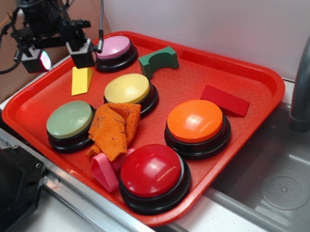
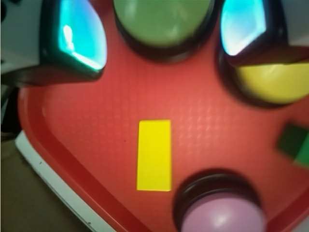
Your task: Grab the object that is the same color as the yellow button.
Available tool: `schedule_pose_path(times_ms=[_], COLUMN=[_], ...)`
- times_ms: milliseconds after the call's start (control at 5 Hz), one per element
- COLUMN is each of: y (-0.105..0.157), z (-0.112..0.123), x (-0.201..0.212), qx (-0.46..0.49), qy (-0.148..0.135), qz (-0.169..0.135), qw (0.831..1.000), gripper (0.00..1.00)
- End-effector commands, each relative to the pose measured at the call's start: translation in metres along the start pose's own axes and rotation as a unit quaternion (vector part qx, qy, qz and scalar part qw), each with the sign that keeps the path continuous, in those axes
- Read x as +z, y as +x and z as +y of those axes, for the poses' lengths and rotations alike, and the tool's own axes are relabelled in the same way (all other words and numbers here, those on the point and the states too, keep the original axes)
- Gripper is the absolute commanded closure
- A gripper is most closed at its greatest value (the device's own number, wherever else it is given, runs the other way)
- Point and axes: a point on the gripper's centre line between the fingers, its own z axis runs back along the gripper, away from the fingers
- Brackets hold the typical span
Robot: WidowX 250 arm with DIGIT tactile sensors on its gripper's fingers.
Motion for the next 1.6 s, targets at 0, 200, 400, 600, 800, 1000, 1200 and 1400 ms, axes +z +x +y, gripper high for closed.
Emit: schedule_pose_path(times_ms=[0, 200, 400, 600, 800, 1000, 1200, 1400], y=[0.036, 0.043, 0.049, 0.056, 0.063, 0.065, 0.062, 0.059], z=[0.021, 0.023, 0.020, 0.014, 0.018, 0.024, 0.020, 0.014], x=[-0.033, -0.044, -0.050, -0.067, -0.071, -0.077, -0.073, -0.066], qx=[0.075, 0.085, 0.083, 0.054, 0.032, 0.009, -0.012, -0.031], qy=[0.035, 0.048, 0.019, -0.005, -0.022, -0.045, -0.064, -0.066], qz=[-0.032, -0.048, -0.029, -0.010, 0.015, 0.019, 0.030, 0.026], qw=[0.996, 0.994, 0.996, 0.998, 0.999, 0.999, 0.997, 0.997], gripper=[0.00, 0.00, 0.00, 0.00, 0.00, 0.80, 1.00, 1.00])
